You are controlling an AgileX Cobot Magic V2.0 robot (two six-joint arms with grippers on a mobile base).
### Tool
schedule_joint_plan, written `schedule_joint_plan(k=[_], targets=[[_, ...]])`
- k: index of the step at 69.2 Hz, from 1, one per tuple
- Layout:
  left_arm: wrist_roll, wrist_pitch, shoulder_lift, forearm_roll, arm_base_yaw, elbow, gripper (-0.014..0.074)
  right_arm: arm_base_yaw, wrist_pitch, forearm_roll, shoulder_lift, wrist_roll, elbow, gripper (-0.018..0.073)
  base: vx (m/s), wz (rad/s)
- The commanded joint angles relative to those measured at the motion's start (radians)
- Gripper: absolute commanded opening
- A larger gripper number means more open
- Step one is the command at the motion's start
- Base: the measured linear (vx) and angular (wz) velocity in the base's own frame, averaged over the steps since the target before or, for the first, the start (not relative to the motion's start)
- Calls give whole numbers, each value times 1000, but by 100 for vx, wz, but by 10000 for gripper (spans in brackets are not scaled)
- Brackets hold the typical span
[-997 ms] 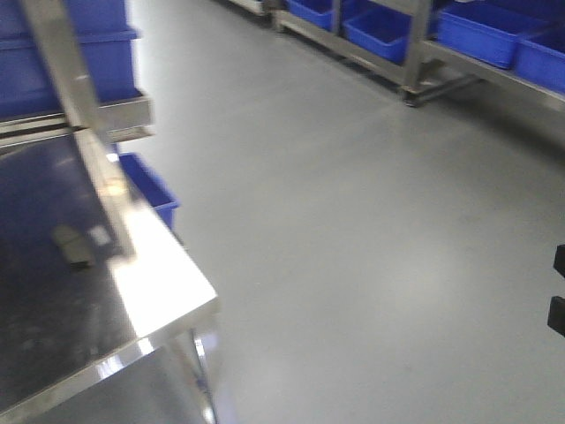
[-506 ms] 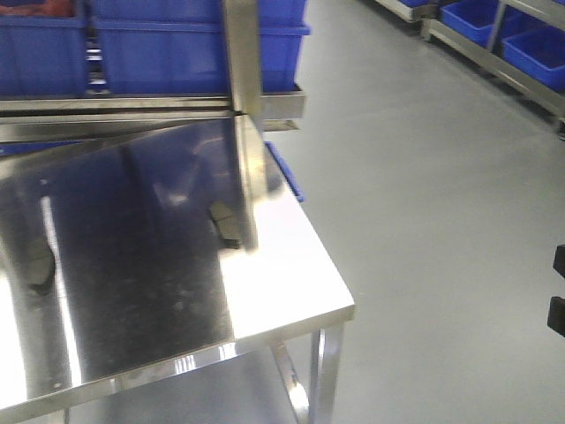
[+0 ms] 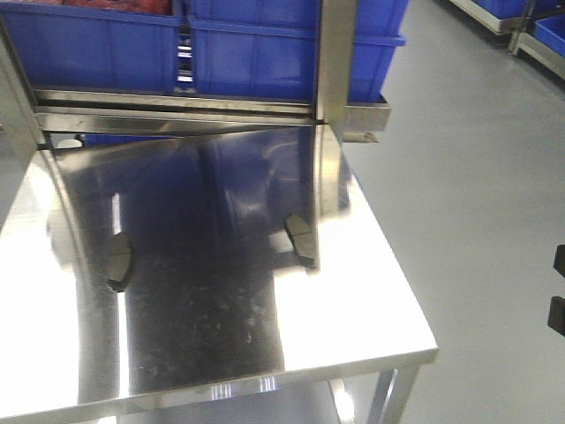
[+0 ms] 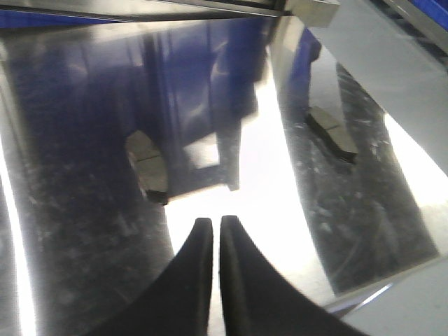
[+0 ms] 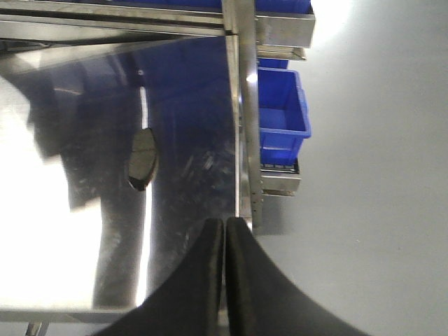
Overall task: Move and align brake pads A on conveyor
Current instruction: 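Turn the base to face the steel table with two brake pads, then move the open left gripper above the brake pad nearest it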
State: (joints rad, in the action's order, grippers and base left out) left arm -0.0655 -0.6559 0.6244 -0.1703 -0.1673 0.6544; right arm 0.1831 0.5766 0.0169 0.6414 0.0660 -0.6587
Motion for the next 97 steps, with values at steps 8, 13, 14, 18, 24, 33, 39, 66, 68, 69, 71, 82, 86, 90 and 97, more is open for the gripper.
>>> schedule_joint_plan(k=[8, 13, 14, 18, 24, 33, 39, 66, 68, 69, 71, 82, 86, 90, 97], targets=[[-1, 63, -1, -11, -3, 25, -6, 1, -71, -4, 3, -4, -25, -10, 11, 28], [-1, 63, -1, -11, -3, 25, -6, 1, -71, -4, 3, -4, -25, -10, 11, 23], [-1, 63, -1, -11, -3, 25, -6, 1, -71, -4, 3, -4, -25, -10, 12, 20], [-1, 63, -1, -11, -3, 25, -6, 1, -71, -4, 3, -4, -25, -10, 12, 18], [-1, 63, -1, -11, -3, 25, -6, 1, -71, -4, 3, -4, -25, -10, 12, 14], [-1, 63, -1, -11, -3, 25, -6, 1, -71, -4, 3, -4, -25, -10, 13, 6], [-1, 63, -1, -11, -3, 25, -6, 1, -71, -4, 3, -4, -25, -10, 14, 5], [-1, 63, -1, -11, -3, 25, -6, 1, -71, -4, 3, -4, -25, -10, 12, 3], [-1, 63, -1, -11, -3, 25, -6, 1, -71, -4, 3, -4, -25, -10, 8, 2], [-1, 63, -1, -11, -3, 25, -6, 1, -71, -4, 3, -4, -25, -10, 7, 2], [-1, 63, -1, -11, -3, 25, -6, 1, -71, -4, 3, -4, -25, -10, 6, 3], [-1, 63, -1, -11, -3, 25, -6, 1, -71, -4, 3, -4, -25, -10, 3, 3], [-1, 63, -1, -11, -3, 25, -6, 1, -71, -4, 3, -4, -25, -10, 0, 1], [-1, 63, -1, -11, -3, 25, -6, 1, -71, -4, 3, -4, -25, -10, 0, -1], [-1, 63, -1, -11, -3, 25, -6, 1, -71, -4, 3, -4, -25, -10, 0, -1]])
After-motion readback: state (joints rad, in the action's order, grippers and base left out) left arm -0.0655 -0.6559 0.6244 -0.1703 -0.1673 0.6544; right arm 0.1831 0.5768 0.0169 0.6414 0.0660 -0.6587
